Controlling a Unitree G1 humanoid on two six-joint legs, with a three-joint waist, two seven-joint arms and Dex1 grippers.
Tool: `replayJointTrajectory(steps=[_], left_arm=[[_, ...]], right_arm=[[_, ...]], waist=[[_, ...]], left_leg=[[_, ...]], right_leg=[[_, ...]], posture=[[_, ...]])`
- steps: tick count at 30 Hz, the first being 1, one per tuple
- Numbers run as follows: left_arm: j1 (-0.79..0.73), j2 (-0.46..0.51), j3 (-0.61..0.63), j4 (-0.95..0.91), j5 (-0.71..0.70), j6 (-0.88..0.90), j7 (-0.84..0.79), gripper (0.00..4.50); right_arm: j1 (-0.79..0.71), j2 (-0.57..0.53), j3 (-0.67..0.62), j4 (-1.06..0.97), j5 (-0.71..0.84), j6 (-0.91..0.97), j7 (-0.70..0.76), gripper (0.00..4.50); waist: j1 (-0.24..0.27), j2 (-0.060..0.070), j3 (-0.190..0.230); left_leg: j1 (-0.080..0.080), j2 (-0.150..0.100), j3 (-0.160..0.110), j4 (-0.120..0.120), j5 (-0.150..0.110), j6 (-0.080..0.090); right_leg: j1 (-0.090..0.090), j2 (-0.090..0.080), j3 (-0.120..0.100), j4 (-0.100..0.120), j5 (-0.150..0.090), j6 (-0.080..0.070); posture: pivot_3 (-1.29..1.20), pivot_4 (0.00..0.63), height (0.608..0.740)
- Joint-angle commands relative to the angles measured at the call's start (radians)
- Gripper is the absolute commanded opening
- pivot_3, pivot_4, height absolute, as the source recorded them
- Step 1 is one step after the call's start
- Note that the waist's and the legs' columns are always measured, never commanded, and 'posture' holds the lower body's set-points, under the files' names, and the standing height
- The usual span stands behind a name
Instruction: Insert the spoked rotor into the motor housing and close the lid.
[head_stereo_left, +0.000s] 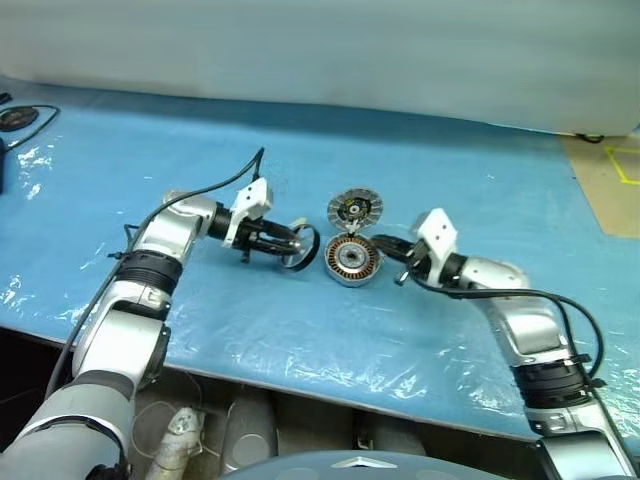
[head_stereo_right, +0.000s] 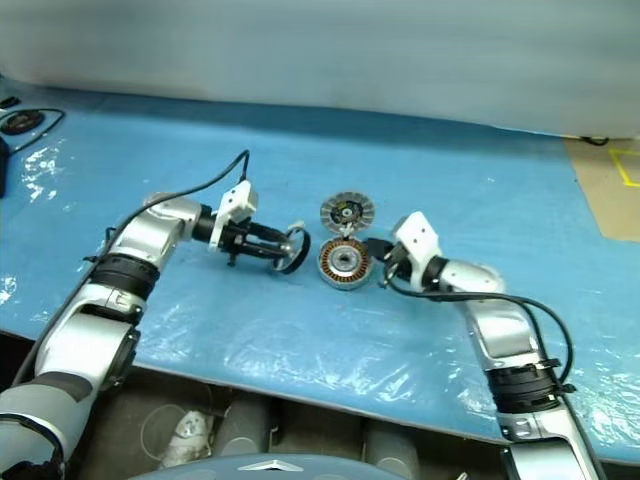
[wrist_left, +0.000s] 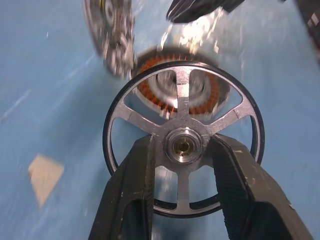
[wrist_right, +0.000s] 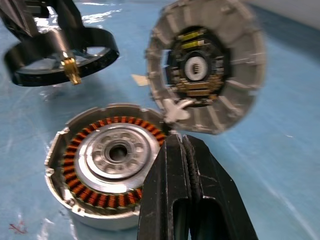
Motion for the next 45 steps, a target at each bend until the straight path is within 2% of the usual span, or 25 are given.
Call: replayJointTrajectory(steps=[1, 7, 14, 34, 45], left_arm=[[-0.02, -0.013, 0.037, -0.083, -0.071, 0.089, 0.019, 1.37], [0.006, -0.045, 0.009, -0.11, -0.064, 0.083, 0.07, 1.37], [0.021, -0.082, -0.005, -0.093, -0.044, 0.044, 0.12, 1.37], [-0.001, -0.141, -0.036, 0.016, -0.005, -0.022, 0.145, 1.37], [-0.009, -0.135, -0.078, 0.082, 0.058, -0.081, 0.131, 1.37]], right_arm=[[0.043, -0.052, -0.05, -0.072, 0.043, 0.014, 0.038, 0.0], [0.137, -0.114, -0.073, -0.176, 0.121, 0.074, 0.102, 0.0], [0.188, -0.131, -0.073, -0.239, 0.162, 0.083, 0.123, 0.0], [0.212, -0.129, -0.051, -0.242, 0.144, 0.065, 0.096, 0.0], [0.205, -0.127, -0.046, -0.25, 0.137, 0.068, 0.068, 0.0]], waist=[[-0.001, 0.0, 0.0], [0.0, 0.001, 0.0], [0.0, 0.0, 0.0], [0.001, 0.0, 0.0], [0.002, 0.0, 0.0]], left_leg=[[0.0, 0.0, 0.0, 0.0, 0.0, 0.0], [0.0, 0.0, 0.0, -0.001, -0.001, 0.005], [0.0, 0.0, 0.0, 0.0, -0.002, 0.004], [0.0, 0.0, 0.0, 0.0, -0.001, 0.006], [0.002, 0.0, 0.0, 0.0, -0.001, 0.005]], right_leg=[[0.0, 0.0, 0.0, 0.0, 0.0, 0.0], [0.0, 0.0, 0.0, -0.001, 0.0, 0.0], [0.001, 0.0, 0.0, -0.002, 0.0, 0.0], [0.001, 0.0, 0.0, -0.002, 0.0, 0.0], [0.002, -0.001, 0.0, -0.002, 0.0, 0.0]], posture=[[0.0, 0.15, 0.74], [0.0, 0.15, 0.74], [0.0, 0.15, 0.74], [0.0, 0.15, 0.74], [0.0, 0.15, 0.74]])
